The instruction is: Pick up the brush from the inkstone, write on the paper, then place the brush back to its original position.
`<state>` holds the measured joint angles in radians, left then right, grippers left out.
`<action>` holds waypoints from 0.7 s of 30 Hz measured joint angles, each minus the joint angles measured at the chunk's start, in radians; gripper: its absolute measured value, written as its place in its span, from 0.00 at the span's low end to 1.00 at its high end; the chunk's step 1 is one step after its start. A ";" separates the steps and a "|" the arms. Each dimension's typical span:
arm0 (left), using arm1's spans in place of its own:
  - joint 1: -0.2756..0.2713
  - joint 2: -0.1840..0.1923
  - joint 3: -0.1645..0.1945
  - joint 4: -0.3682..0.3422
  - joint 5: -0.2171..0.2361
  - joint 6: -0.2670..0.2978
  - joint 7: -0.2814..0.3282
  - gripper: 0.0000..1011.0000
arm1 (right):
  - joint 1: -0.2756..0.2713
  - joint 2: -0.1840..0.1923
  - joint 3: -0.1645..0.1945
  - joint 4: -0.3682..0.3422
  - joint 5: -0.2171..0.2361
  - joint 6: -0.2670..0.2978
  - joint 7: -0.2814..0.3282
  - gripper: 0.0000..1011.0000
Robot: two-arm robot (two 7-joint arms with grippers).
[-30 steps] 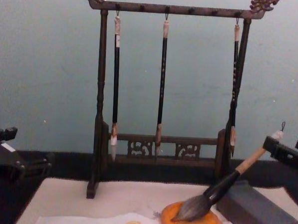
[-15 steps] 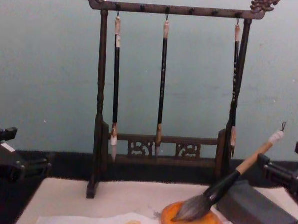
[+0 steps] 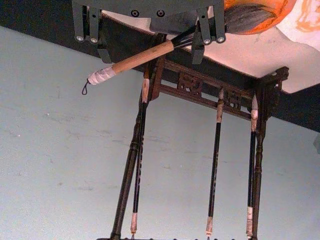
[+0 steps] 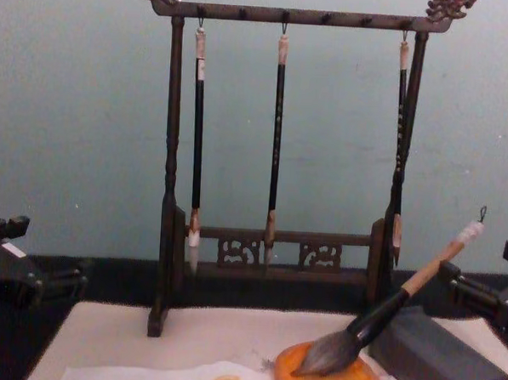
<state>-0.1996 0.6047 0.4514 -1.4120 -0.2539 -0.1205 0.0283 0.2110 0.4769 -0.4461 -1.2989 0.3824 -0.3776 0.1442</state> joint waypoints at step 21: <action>0.000 0.000 0.000 0.000 0.000 0.000 0.000 0.99 | 0.001 0.002 0.000 -0.001 0.004 0.000 0.003 0.99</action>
<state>-0.1995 0.6047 0.4514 -1.4120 -0.2539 -0.1205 0.0282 0.2117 0.4785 -0.4461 -1.3003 0.3867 -0.3772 0.1470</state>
